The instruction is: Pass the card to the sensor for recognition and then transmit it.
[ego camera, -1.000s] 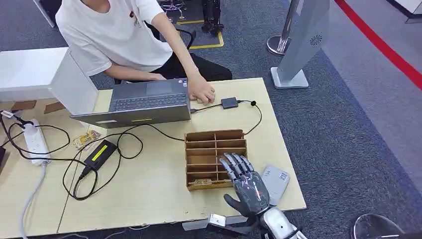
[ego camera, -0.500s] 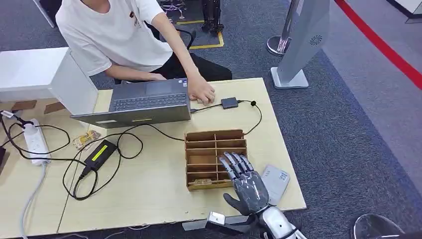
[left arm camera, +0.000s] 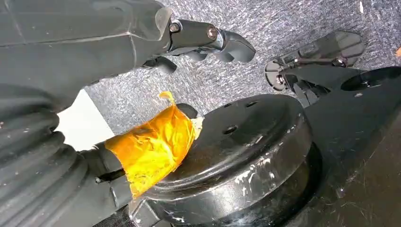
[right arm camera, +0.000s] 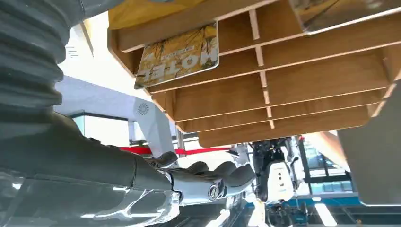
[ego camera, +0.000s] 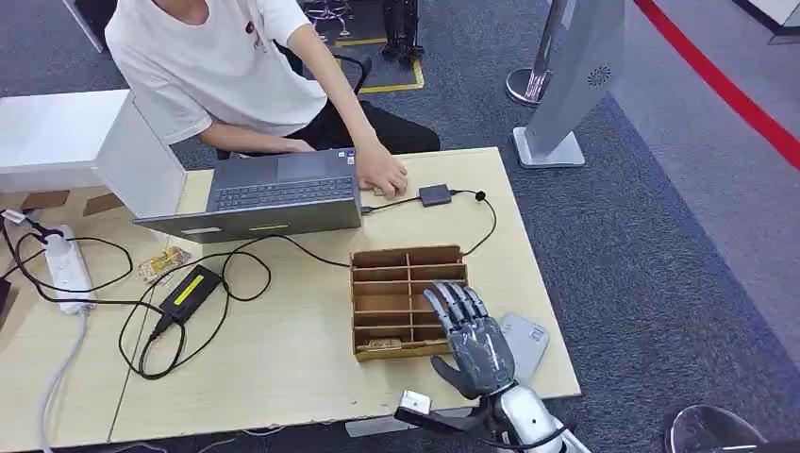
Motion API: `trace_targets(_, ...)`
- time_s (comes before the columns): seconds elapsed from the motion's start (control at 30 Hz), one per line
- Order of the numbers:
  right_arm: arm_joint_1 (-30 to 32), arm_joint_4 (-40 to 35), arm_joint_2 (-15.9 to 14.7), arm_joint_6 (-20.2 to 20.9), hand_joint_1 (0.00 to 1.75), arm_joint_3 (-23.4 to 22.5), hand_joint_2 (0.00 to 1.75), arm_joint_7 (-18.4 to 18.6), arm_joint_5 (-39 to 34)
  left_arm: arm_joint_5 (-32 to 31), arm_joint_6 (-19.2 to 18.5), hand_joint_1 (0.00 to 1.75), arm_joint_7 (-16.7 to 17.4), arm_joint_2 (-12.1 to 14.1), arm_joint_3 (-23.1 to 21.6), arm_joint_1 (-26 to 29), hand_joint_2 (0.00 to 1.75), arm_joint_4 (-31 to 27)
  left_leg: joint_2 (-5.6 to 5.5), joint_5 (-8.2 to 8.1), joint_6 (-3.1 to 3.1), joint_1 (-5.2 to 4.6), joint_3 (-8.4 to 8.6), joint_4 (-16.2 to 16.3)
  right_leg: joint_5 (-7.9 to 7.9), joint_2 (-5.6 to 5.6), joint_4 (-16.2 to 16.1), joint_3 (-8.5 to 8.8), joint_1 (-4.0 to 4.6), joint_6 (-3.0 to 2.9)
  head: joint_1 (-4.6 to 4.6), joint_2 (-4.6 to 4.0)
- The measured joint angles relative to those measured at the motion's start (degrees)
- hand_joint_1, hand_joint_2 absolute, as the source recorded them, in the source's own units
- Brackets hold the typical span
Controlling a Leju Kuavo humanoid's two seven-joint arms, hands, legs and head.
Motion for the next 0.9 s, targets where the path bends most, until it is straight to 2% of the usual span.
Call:
trace_targets(0.23, -0.2, 1.2, 0.1, -0.4, 0.0, -1.0, 1.75, -0.2, -0.1, -0.1, 0.0, 0.0, 0.0, 0.0, 0.1, 0.0, 1.75, 0.0, -0.01, 0.0, 0.0, 0.0, -0.01, 0.0, 0.0, -0.01, 0.0, 0.0, 0.0, 0.0, 0.02, 0.0)
trace_targets(0.27, -0.2, 1.3, 0.2, -0.4, 1.75, -1.1, 1.75, -0.2, -0.1, -0.1, 0.0, 0.0, 0.0, 0.0, 0.1, 0.0, 1.75, 0.0, -0.01, 0.0, 0.0, 0.0, -0.01, 0.0, 0.0, -0.01, 0.0, 0.0, 0.0, 0.0, 0.02, -0.02)
trace_targets(0.9, -0.2, 2.1, 0.7, -1.1, 1.75, -2.1, 1.75, -1.5, -1.6, -0.6, 0.0, 0.0, 0.0, 0.0, 0.2, 0.0, 1.75, 0.0, 0.0, 0.0, 0.0, 0.0, 0.0, 0.0, 0.0, 0.0, 0.0, 0.0, 0.0, 0.0, 0.02, -0.02)
